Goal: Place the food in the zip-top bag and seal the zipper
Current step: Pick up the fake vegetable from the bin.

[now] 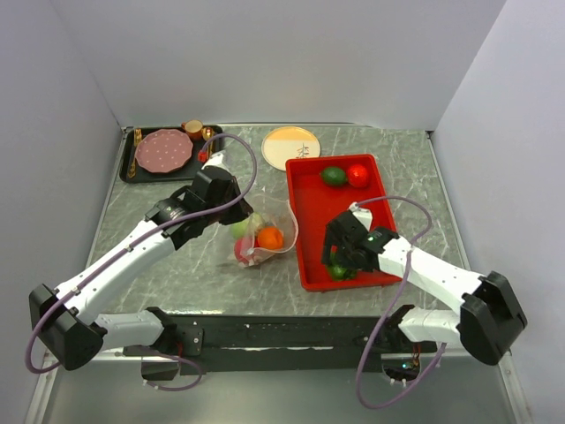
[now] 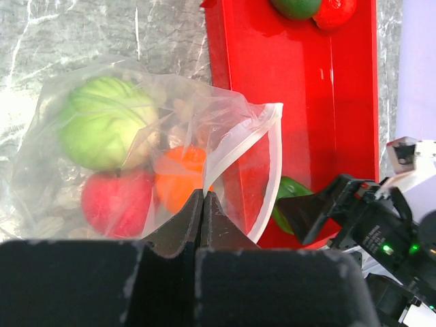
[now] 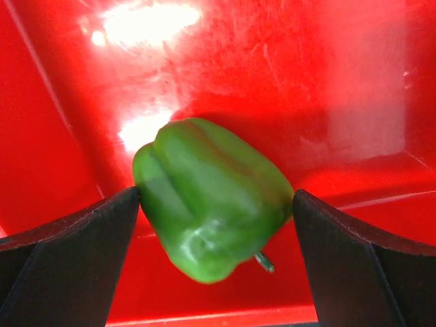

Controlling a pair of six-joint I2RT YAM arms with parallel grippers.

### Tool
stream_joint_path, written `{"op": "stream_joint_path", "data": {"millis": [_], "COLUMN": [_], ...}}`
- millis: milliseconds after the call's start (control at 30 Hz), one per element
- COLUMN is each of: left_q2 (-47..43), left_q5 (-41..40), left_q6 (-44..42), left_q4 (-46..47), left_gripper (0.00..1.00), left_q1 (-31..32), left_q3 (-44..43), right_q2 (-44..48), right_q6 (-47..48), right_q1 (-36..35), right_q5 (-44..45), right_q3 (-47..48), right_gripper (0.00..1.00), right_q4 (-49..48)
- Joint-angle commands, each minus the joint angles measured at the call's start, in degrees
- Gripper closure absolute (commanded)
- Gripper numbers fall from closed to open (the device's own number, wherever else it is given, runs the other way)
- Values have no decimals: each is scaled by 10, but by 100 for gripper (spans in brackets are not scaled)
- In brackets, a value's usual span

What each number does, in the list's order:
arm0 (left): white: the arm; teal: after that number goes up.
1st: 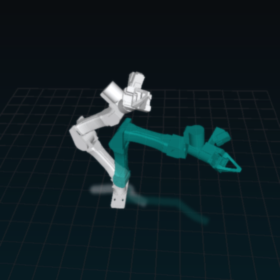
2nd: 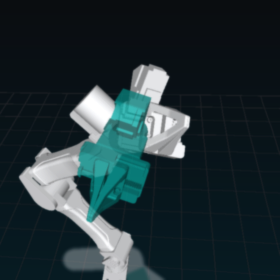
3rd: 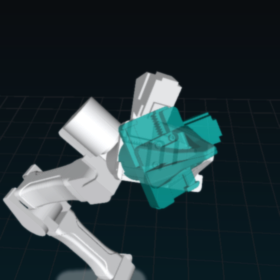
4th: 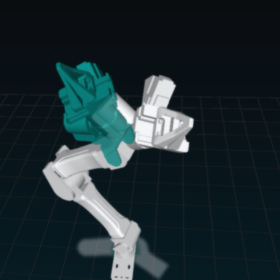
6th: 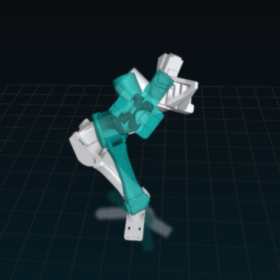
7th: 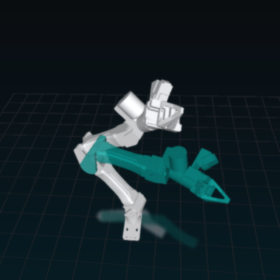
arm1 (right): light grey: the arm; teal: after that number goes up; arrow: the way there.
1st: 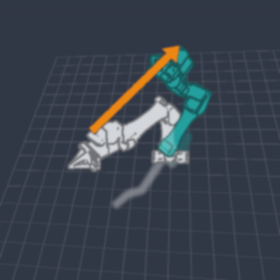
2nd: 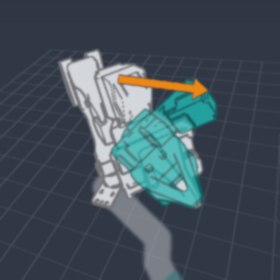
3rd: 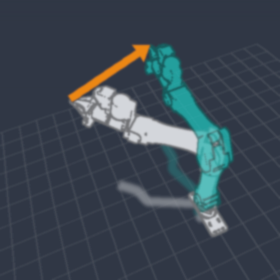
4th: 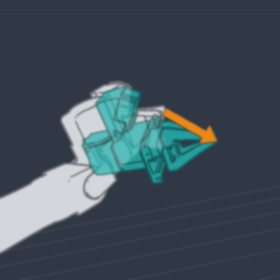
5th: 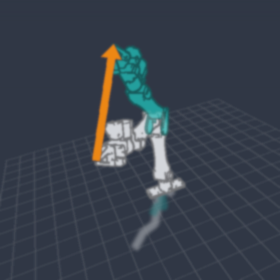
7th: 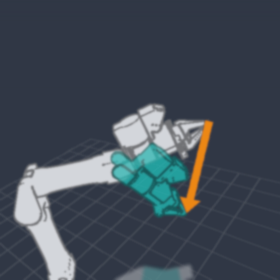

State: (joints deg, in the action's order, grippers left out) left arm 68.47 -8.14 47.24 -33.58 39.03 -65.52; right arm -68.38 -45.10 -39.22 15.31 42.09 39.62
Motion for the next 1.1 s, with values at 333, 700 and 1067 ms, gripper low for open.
{"op": "stream_joint_path", "data": {"millis": [333,700,1067], "left_q2": [-10,-14,-8], "left_q5": [4,-1,0], "left_q6": [-7,-7,-13], "left_q4": [21,20,21], "left_gripper": [99,99,99], "left_q1": [-1,-2,-1], "left_q3": [-3,1,0], "right_q2": [-11,-16,-83], "right_q6": [-47,-134,-18], "right_q1": [6,22,20], "right_q5": [-26,58,89], "right_q3": [-2,5,82], "right_gripper": [25,30,0], "right_q4": [-69,-142,-90]}}
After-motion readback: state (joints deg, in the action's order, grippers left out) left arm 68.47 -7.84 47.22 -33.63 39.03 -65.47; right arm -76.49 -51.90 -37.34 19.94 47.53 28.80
